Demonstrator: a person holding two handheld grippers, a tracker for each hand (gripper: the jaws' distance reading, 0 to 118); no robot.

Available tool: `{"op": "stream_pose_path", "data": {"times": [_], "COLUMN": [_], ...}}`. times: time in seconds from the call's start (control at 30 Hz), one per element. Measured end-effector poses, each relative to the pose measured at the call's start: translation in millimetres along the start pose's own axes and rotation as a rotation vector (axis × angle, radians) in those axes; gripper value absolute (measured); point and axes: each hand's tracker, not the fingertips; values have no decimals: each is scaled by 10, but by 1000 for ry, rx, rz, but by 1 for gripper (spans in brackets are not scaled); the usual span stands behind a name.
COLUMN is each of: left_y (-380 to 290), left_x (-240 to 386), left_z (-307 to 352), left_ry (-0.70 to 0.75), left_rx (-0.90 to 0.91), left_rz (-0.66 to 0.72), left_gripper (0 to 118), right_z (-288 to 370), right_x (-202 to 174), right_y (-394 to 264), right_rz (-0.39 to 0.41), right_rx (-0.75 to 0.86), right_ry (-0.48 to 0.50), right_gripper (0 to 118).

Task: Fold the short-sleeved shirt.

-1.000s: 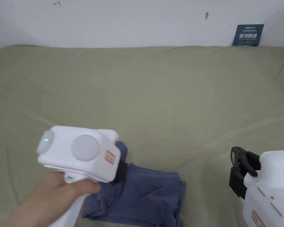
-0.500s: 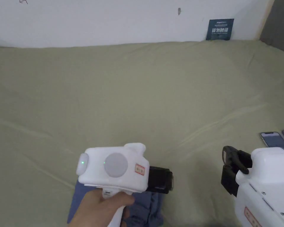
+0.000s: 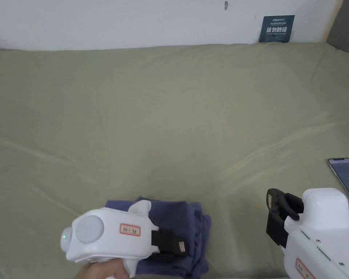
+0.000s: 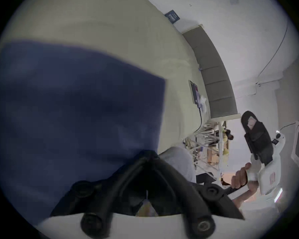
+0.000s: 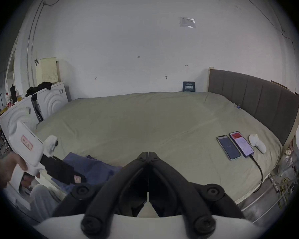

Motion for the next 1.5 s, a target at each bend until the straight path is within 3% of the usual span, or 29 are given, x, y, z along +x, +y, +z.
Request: {"op": "stream_pose_path", "data": {"times": [0.23, 0.37, 0.63, 0.87, 0.9, 0.93, 0.97, 1.0, 1.03, 1.07, 1.1, 1.23, 1.3, 1.37, 1.43, 1.47, 1.5], "left_y": [-13, 70, 225, 325, 330, 334, 340, 357, 373, 393, 420, 542, 625, 675, 654, 634, 634], "left_x": [-137, -2, -214, -795, -862, -919, -970, -1033, -1086, -1139, -1177, -1227, -1194, -1190, -1164, -1108, -1075], "left_z": [-60, 335, 1398, 1705, 1698, 1681, 1652, 1628, 1574, 1491, 1404, 1135, 1087, 906, 727, 712, 724], "left_ry": [-41, -23, 36, 126, 127, 124, 109, 67, 24, -18, -45, -74, -167, -241, -216, -206, -203], "left_rx": [35, 88, 266, 271, 262, 252, 230, 214, 194, 165, 125, 70, 75, 15, -21, -8, 3], "left_rz": [18, -67, -86, 26, 40, 52, 61, 71, 82, 95, 101, 111, 91, 142, 116, 81, 74], "left_gripper": [0, 0, 0, 1, 11, 39, 79, 79, 91, 114, 117, 117, 116, 111, 105, 96, 72], "right_z": [-67, -200, -1113, -1954, -2012, -2051, -2070, -2079, -2071, -2084, -2094, -2117, -2146, -2159, -2169, -2164, -2154], "right_x": [-23, -143, -408, -258, -195, -139, -98, -81, -76, -62, -51, -42, -18, -5, -4, -13, -23], "right_y": [-80, -104, -381, -860, -911, -938, -952, -959, -971, -980, -986, -1023, -1062, -1078, -1083, -1071, -1056], "right_rz": [-31, -79, -409, -607, -663, -692, -706, -718, -732, -737, -741, -778, -800, -825, -830, -822, -807], "right_rx": [-65, -131, -457, -629, -652, -661, -653, -659, -666, -667, -667, -674, -675, -674, -674, -673, -672], "right_ry": [41, 162, 645, 748, 791, 820, 839, 856, 865, 868, 873, 900, 912, 919, 920, 917, 912], "right_gripper": [3, 3, 3, 3, 3, 3, 3, 3, 3, 3, 3, 3, 3, 3, 3, 3, 3]}}
